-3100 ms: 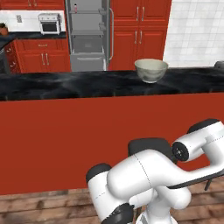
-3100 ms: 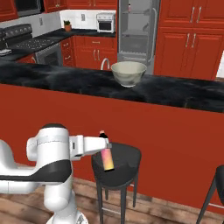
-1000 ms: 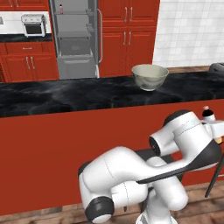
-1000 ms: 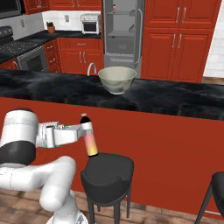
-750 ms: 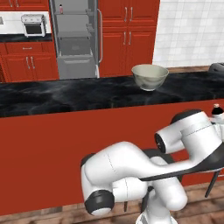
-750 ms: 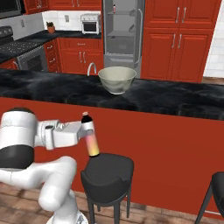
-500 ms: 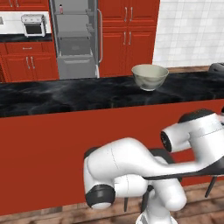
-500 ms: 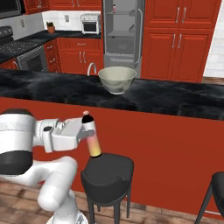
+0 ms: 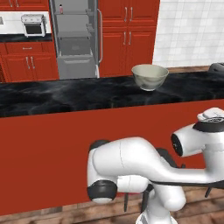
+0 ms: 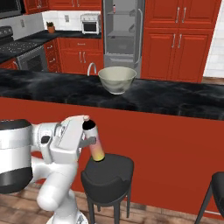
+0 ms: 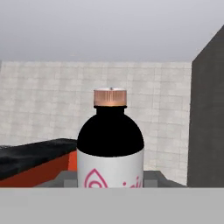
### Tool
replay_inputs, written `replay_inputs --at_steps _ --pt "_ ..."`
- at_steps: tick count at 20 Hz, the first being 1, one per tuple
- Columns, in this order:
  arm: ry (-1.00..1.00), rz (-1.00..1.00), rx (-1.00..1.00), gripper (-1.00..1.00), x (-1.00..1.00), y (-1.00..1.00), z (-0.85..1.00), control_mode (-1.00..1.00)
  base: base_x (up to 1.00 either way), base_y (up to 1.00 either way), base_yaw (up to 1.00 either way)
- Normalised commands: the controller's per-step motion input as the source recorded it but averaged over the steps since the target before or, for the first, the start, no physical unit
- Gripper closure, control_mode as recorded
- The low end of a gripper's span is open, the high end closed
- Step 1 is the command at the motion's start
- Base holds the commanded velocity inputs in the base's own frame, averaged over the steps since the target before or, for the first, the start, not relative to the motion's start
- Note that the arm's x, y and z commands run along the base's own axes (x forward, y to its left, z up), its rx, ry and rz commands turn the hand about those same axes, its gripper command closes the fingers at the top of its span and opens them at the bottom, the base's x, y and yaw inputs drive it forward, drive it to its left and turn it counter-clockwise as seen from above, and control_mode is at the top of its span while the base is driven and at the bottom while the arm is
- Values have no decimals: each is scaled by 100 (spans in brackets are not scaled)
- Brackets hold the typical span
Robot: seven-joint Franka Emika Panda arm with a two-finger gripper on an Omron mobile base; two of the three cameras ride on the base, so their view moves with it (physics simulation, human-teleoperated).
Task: Open the fridge, grab two sodas, and place both sodas inside the bowl with ice on the dining counter.
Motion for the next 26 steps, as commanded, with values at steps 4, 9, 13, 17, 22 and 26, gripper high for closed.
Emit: replay_inputs --at_steps 4,9,13,17,22,26 --pt "-43 8 27 100 0 30 62 -100 0 0 0" --pt "-43 10 27 100 0 27 63 -100 0 0 0" --pt "-40 11 27 100 0 33 67 -100 0 0 0" --pt "-36 11 27 100 5 51 71 -100 0 0 0" --pt "-33 10 29 100 15 57 76 -100 0 0 0" --pt "-30 9 33 100 21 48 79 -100 0 0 0"
